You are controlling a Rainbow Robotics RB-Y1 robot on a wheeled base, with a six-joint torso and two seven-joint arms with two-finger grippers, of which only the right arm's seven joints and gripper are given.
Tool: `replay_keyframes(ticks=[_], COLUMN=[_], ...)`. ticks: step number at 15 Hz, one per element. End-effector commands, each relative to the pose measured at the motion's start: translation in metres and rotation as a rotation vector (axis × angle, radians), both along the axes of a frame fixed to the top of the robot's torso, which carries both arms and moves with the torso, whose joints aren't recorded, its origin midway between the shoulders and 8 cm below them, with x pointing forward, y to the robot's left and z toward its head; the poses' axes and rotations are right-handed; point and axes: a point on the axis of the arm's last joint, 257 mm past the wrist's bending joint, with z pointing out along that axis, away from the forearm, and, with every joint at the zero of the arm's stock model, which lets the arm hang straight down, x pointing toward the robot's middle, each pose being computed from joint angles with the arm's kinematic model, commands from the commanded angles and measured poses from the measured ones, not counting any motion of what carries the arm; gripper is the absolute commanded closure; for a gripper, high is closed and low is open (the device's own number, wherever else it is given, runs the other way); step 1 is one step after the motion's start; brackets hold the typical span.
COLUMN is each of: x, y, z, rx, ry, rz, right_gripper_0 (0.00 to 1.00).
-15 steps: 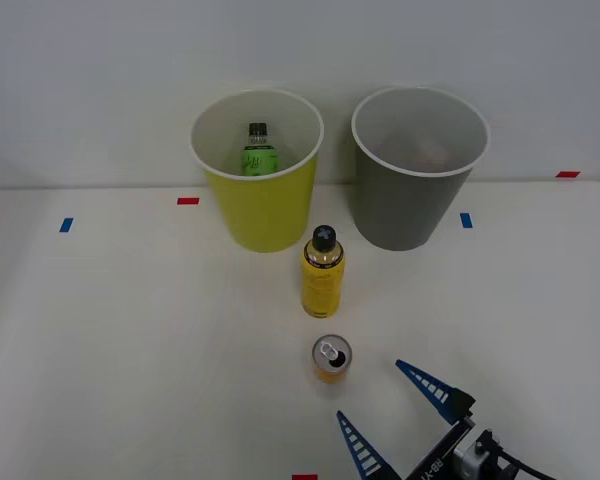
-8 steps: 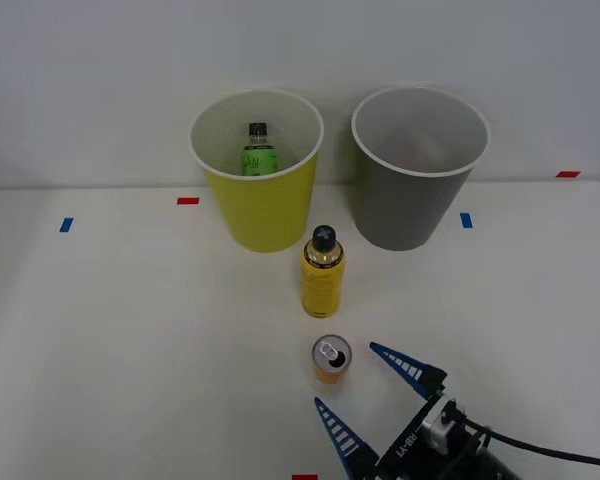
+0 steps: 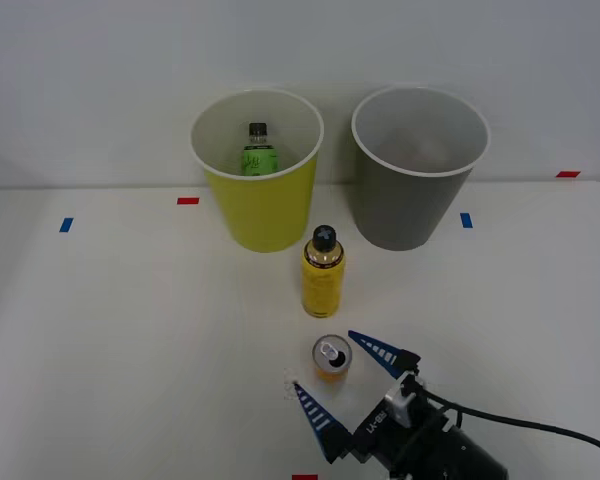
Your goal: Put cans in the gray bin, plastic bottles in the light green bin
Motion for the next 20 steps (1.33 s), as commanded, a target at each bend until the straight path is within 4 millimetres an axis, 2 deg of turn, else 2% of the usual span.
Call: replay_keyframes(ticks=[1,5,8,15,16,17,18,19,20], x=[0.010,0.022,0.027,0.027,0.028,0.029,0.030,0.030,0.030], y=[0.009,0.014,0.022,0.023,0.021,0.019,0.019,0.018,0.018], z=[0.000,-0.013,-0.009,-0.010,-0.009,-0.009,-0.008,-0.009,-0.007], rx=[-0.004,-0.007,0.005,-0.021,-0.024,-0.027,-0.029,-0.032,-0.032], ry=[0.013,0.024,0.017,-0.006,-0.009,-0.012,-0.019,-0.016,-0.022], rz=[-0.020,-0.031,-0.037,-0.037,-0.040,-0.044,-0.046,-0.048,-0.048], right_gripper_0=[0.00,0.00,0.00,0.00,0.37,0.66,0.86,1.00,1.00])
